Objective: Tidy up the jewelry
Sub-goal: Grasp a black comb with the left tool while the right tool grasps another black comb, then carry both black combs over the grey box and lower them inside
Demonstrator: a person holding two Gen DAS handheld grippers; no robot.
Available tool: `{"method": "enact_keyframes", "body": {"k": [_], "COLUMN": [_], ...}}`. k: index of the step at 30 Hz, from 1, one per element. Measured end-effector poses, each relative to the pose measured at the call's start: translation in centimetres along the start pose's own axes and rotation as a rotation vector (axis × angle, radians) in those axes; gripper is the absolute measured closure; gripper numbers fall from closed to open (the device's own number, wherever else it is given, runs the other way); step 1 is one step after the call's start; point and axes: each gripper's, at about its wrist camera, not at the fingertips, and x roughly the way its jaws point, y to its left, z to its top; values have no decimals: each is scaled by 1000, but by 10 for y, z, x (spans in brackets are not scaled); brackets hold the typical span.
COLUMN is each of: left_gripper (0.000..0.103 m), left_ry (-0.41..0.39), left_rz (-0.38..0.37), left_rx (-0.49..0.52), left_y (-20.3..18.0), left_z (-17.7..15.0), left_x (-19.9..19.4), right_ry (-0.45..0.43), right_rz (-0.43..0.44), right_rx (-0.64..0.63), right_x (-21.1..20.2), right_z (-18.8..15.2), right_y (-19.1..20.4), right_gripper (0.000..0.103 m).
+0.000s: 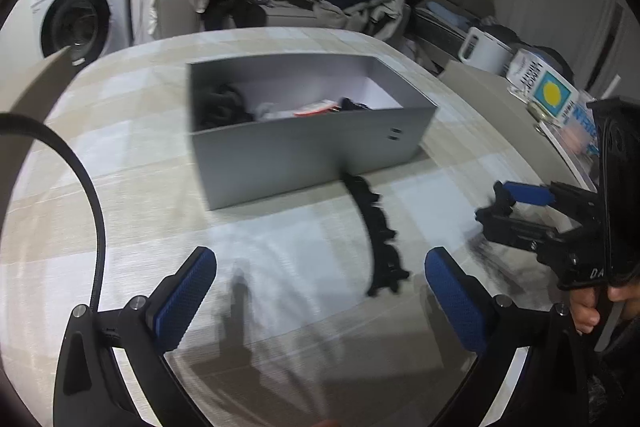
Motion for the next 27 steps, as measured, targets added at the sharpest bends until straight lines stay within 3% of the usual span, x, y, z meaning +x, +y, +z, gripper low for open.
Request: {"method": "enact_keyframes", "body": {"k": [3, 5, 7, 12, 14, 15, 17, 27], "left_gripper": [11, 28, 36, 49, 68, 70, 85, 89], "left_ry": [17, 37, 51, 55, 71, 73, 70, -7], "left_rz": [-34, -54, -50, -72, -70, -66, -58, -74], "left_rx": [14, 35, 60, 83, 94, 101, 118, 94], "left_y": [-5, -9, -12, -20, -22, -24, -26, -21], "left_z": [2, 3, 4, 7, 9, 9, 9, 13], "left_x": [4, 8, 11, 18, 23, 25, 27, 3], "right_ry": [-9, -14, -15, -13, -16, -16, -18, -54], "right_rz": [3, 6, 6, 4, 4, 3, 1, 29], "right_rx": [19, 28, 31, 33, 37, 38, 40, 40], "right_x": [-3, -5, -4, -3, -3, -3, -4, -13], "right_z": [0, -1, -1, -1, -1, -1, -1, 6], "right_y": [-6, -8, -11, -12, -13, -13, -14, -11], "right_gripper": [12, 12, 12, 12, 12, 12, 12, 12]}}
